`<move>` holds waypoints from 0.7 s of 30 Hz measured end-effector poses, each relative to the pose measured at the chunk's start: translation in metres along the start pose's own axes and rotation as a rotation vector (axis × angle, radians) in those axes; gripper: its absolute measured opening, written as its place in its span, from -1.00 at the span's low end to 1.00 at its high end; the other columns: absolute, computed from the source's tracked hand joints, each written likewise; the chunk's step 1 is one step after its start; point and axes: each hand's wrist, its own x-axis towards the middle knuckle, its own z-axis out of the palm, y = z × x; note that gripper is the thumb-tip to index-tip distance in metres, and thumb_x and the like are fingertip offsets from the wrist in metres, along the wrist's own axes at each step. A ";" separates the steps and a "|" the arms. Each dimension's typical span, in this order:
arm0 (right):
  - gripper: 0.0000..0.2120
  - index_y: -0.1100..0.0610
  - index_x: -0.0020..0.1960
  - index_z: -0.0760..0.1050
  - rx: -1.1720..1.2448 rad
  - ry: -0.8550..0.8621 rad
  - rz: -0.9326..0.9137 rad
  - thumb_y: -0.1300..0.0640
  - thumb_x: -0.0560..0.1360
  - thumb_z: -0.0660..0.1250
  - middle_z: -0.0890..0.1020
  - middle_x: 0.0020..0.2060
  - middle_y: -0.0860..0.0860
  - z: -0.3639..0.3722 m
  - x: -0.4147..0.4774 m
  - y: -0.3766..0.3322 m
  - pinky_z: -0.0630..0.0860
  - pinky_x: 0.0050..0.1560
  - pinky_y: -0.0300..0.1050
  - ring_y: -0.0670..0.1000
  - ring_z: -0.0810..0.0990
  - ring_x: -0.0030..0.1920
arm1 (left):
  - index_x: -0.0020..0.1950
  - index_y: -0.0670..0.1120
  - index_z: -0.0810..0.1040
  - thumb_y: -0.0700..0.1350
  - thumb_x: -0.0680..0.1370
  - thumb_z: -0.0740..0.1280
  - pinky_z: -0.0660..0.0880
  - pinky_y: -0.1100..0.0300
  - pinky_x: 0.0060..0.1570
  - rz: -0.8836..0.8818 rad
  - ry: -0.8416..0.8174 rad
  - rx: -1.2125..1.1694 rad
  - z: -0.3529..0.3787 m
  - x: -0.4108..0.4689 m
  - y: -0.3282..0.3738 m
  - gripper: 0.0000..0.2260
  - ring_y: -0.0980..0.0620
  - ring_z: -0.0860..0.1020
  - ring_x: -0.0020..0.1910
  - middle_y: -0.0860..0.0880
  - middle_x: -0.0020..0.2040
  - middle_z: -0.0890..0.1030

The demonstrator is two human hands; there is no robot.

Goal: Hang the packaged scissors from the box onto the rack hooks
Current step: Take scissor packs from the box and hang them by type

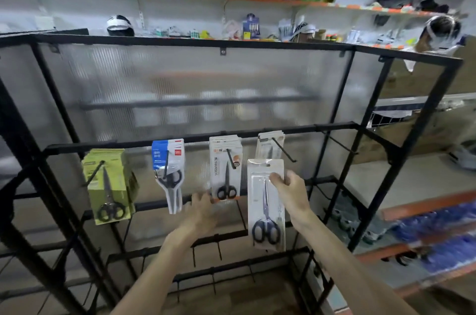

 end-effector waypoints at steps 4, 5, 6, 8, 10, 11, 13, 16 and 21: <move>-0.65 0.35 -0.01 0.48 -0.007 -0.031 -0.077 0.02 0.54 0.35 0.47 -0.27 0.04 -0.030 0.023 0.012 0.35 -0.23 -0.11 -0.04 0.39 -0.27 | 0.46 -0.06 0.37 -0.10 0.62 0.33 0.39 0.04 0.32 -0.026 0.004 0.075 0.023 0.010 0.031 -0.58 -0.18 0.40 0.38 -0.14 0.42 0.32; -0.69 0.32 -0.03 0.49 0.008 -0.026 -0.082 0.03 0.55 0.35 0.49 -0.27 0.04 -0.039 0.028 0.014 0.36 -0.23 -0.12 -0.04 0.41 -0.27 | 0.45 -0.08 0.39 -0.11 0.62 0.33 0.40 0.06 0.30 -0.037 0.010 0.058 0.030 0.013 0.037 -0.60 -0.17 0.42 0.35 -0.15 0.40 0.34; -0.75 0.27 -0.05 0.52 0.022 -0.016 -0.083 0.05 0.56 0.34 0.53 -0.26 0.04 -0.047 0.032 0.017 0.39 -0.22 -0.13 -0.05 0.44 -0.26 | 0.42 -0.09 0.40 -0.12 0.61 0.33 0.41 0.06 0.29 -0.050 0.015 0.039 0.035 0.016 0.043 -0.62 -0.17 0.44 0.32 -0.16 0.39 0.35; -0.87 0.15 -0.08 0.54 0.051 -0.004 -0.090 0.10 0.58 0.34 0.60 -0.22 0.03 -0.063 0.041 0.021 0.43 -0.18 -0.16 -0.04 0.51 -0.21 | 0.38 -0.10 0.43 -0.13 0.60 0.32 0.43 0.03 0.30 -0.071 0.047 0.022 0.045 0.020 0.056 -0.66 -0.18 0.45 0.30 -0.17 0.37 0.38; -0.93 0.04 -0.08 0.54 0.042 -0.041 -0.099 0.12 0.59 0.34 0.67 -0.10 0.06 -0.075 0.052 0.023 0.52 -0.08 -0.11 0.01 0.60 -0.12 | 0.39 -0.12 0.43 -0.14 0.62 0.29 0.40 0.03 0.32 -0.072 0.070 0.044 0.055 0.023 0.068 -0.66 -0.18 0.44 0.33 -0.17 0.38 0.40; -0.93 0.04 -0.07 0.55 0.025 -0.074 -0.104 0.11 0.59 0.34 0.68 -0.05 0.09 -0.079 0.057 0.024 0.56 -0.01 -0.06 0.04 0.64 -0.07 | 0.41 -0.13 0.42 -0.15 0.63 0.28 0.37 0.04 0.34 -0.070 0.078 0.072 0.061 0.024 0.073 -0.65 -0.17 0.42 0.36 -0.17 0.41 0.40; -0.88 0.15 -0.02 0.56 0.002 -0.121 -0.114 0.10 0.59 0.33 0.67 -0.03 0.15 -0.082 0.063 0.026 0.56 -0.03 -0.05 0.07 0.63 -0.08 | 0.47 -0.14 0.38 -0.14 0.65 0.26 0.32 0.01 0.41 -0.071 0.079 0.134 0.069 0.023 0.087 -0.62 -0.21 0.36 0.44 -0.17 0.46 0.36; -0.84 0.20 -0.01 0.56 0.015 -0.130 -0.119 0.10 0.60 0.31 0.65 -0.12 0.12 -0.083 0.063 0.034 0.43 -0.24 -0.28 -0.07 0.52 -0.23 | 0.43 -0.11 0.41 -0.14 0.63 0.28 0.35 -0.04 0.38 -0.098 0.069 0.163 0.077 0.021 0.100 -0.63 -0.23 0.33 0.45 -0.18 0.44 0.36; -0.81 0.24 -0.14 0.50 0.062 -0.140 -0.091 0.15 0.59 0.30 0.48 -0.33 -0.04 -0.081 0.075 0.039 0.31 -0.40 -0.37 -0.10 0.38 -0.35 | 0.41 -0.13 0.40 -0.19 0.61 0.29 0.39 -0.02 0.37 -0.091 0.098 0.177 0.070 0.028 0.109 -0.64 -0.19 0.35 0.42 -0.16 0.41 0.37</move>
